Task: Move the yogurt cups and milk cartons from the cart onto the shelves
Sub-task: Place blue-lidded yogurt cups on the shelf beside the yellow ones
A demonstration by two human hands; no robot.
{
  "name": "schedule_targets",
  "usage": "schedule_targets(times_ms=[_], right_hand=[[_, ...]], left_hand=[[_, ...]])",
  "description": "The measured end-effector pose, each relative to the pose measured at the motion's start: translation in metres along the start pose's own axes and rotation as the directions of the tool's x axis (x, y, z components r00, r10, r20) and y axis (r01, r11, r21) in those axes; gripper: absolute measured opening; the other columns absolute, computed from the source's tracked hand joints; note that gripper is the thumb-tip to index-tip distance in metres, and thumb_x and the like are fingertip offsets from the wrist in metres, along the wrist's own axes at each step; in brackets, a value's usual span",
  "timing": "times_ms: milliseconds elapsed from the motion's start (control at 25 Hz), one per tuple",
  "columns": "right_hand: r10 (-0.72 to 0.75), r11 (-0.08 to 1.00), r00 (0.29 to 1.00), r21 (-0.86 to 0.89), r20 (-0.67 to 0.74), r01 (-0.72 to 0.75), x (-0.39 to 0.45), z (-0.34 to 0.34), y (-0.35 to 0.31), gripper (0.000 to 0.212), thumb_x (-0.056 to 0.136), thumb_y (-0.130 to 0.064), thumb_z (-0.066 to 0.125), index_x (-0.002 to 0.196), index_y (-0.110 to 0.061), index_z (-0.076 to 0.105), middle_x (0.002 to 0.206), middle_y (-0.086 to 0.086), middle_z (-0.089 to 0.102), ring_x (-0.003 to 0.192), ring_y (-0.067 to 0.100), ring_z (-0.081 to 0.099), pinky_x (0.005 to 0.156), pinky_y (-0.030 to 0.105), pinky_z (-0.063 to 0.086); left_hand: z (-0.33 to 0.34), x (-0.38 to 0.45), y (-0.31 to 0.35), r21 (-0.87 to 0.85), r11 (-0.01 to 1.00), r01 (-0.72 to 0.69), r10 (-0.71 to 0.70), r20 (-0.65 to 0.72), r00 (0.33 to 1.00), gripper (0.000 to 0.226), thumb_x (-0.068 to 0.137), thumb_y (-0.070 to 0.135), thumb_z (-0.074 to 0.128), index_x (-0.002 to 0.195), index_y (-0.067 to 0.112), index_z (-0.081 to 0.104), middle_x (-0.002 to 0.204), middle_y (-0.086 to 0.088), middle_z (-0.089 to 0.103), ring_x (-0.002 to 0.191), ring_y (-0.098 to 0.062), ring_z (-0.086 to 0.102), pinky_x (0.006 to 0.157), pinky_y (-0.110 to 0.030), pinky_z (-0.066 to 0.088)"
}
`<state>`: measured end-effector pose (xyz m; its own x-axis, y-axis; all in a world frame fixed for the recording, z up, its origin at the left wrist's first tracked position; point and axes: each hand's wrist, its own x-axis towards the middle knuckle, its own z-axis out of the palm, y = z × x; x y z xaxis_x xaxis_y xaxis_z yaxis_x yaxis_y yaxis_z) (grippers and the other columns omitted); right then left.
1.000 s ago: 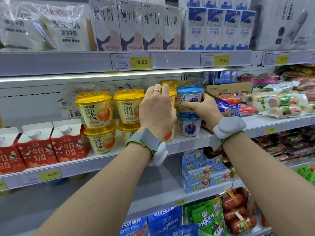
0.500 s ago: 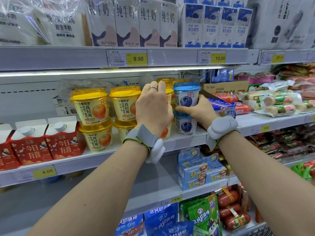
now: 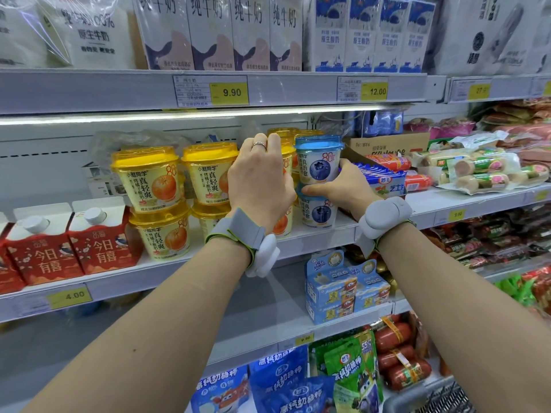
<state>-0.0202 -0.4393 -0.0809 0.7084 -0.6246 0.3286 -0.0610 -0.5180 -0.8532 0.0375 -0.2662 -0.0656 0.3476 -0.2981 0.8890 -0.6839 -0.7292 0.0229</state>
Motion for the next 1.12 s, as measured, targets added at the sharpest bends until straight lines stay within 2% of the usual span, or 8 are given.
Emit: schedule_targets(times_ms=[200, 320, 400, 560, 760, 920, 1040, 1120], right_hand=[[0.05, 0.997, 0.991, 0.057, 0.121, -0.057, 0.003, -0.009, -0.007, 0.07, 0.066, -0.016, 0.093, 0.124, -0.013, 0.054, 0.114, 0.002, 0.067, 0.103, 0.02, 0.065, 0.09, 0.038, 0.056], [0.018, 0.995, 0.985, 0.089, 0.17, -0.034, 0.001, -0.011, -0.009, 0.045, 0.072, -0.008, 0.088, 0.102, -0.023, 0.058, 0.101, -0.005, 0.068, 0.097, 0.017, 0.066, 0.084, 0.034, 0.054], [0.004, 0.996, 0.98, 0.091, 0.197, -0.022, 0.001, -0.012, -0.009, 0.043, 0.073, -0.005, 0.087, 0.096, -0.026, 0.057, 0.101, -0.003, 0.069, 0.098, 0.019, 0.066, 0.088, 0.037, 0.055], [0.018, 0.997, 0.971, 0.072, 0.24, -0.037, 0.004, -0.016, -0.011, 0.043, 0.075, -0.005, 0.085, 0.102, -0.023, 0.057, 0.114, 0.005, 0.069, 0.106, 0.025, 0.066, 0.095, 0.043, 0.055], [-0.024, 0.994, 0.961, 0.112, 0.275, -0.007, 0.0, -0.017, -0.01, 0.039, 0.082, 0.001, 0.078, 0.093, -0.028, 0.054, 0.1, -0.004, 0.068, 0.097, 0.019, 0.065, 0.087, 0.035, 0.052], [-0.042, 0.994, 0.963, 0.104, 0.267, 0.015, 0.001, -0.016, -0.009, 0.043, 0.08, -0.001, 0.08, 0.104, -0.025, 0.054, 0.114, 0.004, 0.069, 0.107, 0.024, 0.066, 0.093, 0.039, 0.055], [-0.053, 0.983, 0.983, 0.182, 0.176, 0.021, -0.002, -0.012, -0.007, 0.06, 0.078, -0.006, 0.083, 0.123, -0.017, 0.045, 0.108, -0.005, 0.063, 0.096, 0.009, 0.063, 0.074, 0.02, 0.051], [-0.071, 0.98, 0.991, 0.193, 0.109, 0.049, -0.005, -0.009, -0.002, 0.07, 0.078, -0.017, 0.085, 0.135, -0.013, 0.045, 0.117, -0.003, 0.064, 0.097, 0.006, 0.062, 0.076, 0.019, 0.05]], left_hand=[[-0.003, 0.0, 0.001, 0.0, 1.0, 0.001, -0.001, 0.003, 1.0, 0.039, 0.081, 0.033, 0.072, 0.113, 0.014, 0.059, 0.105, -0.004, 0.065, 0.1, -0.022, 0.06, 0.071, -0.03, 0.053], [-0.004, -0.001, 0.003, -0.003, 1.0, 0.013, -0.013, 0.006, 1.0, 0.039, 0.082, 0.032, 0.073, 0.114, 0.014, 0.06, 0.105, -0.005, 0.066, 0.1, -0.022, 0.061, 0.071, -0.03, 0.054], [-0.005, -0.001, 0.003, -0.003, 1.0, 0.019, -0.018, 0.006, 1.0, 0.039, 0.082, 0.033, 0.073, 0.114, 0.014, 0.06, 0.106, -0.005, 0.066, 0.1, -0.022, 0.061, 0.071, -0.03, 0.055], [-0.005, -0.001, 0.003, 0.006, 1.0, 0.014, -0.014, 0.003, 1.0, 0.04, 0.083, 0.034, 0.073, 0.115, 0.015, 0.06, 0.106, -0.004, 0.066, 0.1, -0.021, 0.061, 0.071, -0.029, 0.055], [-0.004, -0.001, 0.002, 0.007, 1.0, 0.012, -0.012, -0.005, 1.0, 0.042, 0.081, 0.034, 0.073, 0.115, 0.014, 0.06, 0.104, -0.004, 0.066, 0.099, -0.021, 0.062, 0.07, -0.029, 0.056], [-0.003, -0.001, 0.002, 0.008, 1.0, 0.006, -0.006, -0.004, 1.0, 0.04, 0.081, 0.033, 0.073, 0.114, 0.015, 0.06, 0.105, -0.003, 0.066, 0.099, -0.022, 0.061, 0.07, -0.029, 0.055], [-0.002, -0.001, 0.003, 0.006, 1.0, 0.016, -0.016, -0.002, 1.0, 0.041, 0.08, 0.033, 0.073, 0.115, 0.014, 0.06, 0.106, -0.004, 0.066, 0.1, -0.022, 0.061, 0.07, -0.03, 0.055], [-0.002, -0.001, 0.004, 0.006, 1.0, 0.022, -0.022, -0.008, 1.0, 0.041, 0.079, 0.033, 0.073, 0.113, 0.014, 0.06, 0.104, -0.004, 0.066, 0.099, -0.022, 0.061, 0.069, -0.03, 0.055]])
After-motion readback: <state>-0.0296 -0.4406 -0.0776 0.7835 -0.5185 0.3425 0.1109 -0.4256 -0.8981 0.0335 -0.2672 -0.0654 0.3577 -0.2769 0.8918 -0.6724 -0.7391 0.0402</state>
